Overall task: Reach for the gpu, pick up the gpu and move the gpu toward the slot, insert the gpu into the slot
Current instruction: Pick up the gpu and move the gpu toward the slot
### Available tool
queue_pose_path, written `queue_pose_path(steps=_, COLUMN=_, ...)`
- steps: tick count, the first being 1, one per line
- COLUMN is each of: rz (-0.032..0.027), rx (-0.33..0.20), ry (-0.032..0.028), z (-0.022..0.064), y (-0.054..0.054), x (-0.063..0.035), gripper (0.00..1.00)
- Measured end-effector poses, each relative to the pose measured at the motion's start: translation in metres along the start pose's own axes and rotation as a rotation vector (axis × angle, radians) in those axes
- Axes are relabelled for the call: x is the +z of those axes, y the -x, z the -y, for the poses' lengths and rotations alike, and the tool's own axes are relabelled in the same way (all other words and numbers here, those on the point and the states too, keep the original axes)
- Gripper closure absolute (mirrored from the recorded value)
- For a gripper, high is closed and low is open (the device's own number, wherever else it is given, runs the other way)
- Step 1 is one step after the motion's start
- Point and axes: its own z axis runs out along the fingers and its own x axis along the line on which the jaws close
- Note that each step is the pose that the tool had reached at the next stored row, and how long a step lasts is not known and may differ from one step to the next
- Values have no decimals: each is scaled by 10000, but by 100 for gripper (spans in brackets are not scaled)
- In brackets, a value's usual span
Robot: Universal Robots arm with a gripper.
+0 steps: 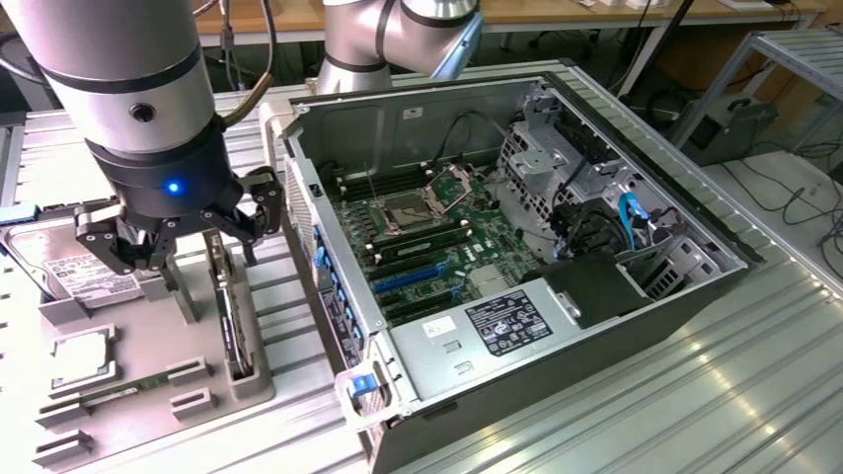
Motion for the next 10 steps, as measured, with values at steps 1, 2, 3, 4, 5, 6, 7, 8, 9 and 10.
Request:
queue_pose_path(steps=1, rz=1, rx=-1, ry=0, z=1, y=0, x=15, gripper=27)
queue_pose_path(steps=2, rz=0, rx=0, ry=0, z=2, y=-1, x=25, gripper=27)
queue_pose_path(steps=3, rz=1, rx=0, ry=1, z=3, y=-1, x=33, gripper=27)
queue_pose_path(steps=4, rz=1, rx=0, ry=1, z=4, y=-1, x=42, gripper=27)
queue_pose_path(steps=5, rz=1, rx=0, ry=1, z=4, y=-1, x=52, gripper=27)
queue_pose_path(steps=6, rz=0, rx=0, ry=1, z=5, y=-2, x=62, gripper=27)
queue_pose_path(steps=7, rz=0, rx=0, ry=1, z=7, y=-2, x=71, gripper=27)
queue_pose_path(steps=8, rz=0, rx=-1, ry=0, z=10, y=-2, x=82, gripper=27)
queue_pose_path(steps=9, rz=0, rx=-2, ry=-1, z=17, y=-2, x=92, gripper=27)
queue_pose_path(steps=10, rz=-1, rx=-1, ry=-1, z=30, y=-4, x=110, gripper=27)
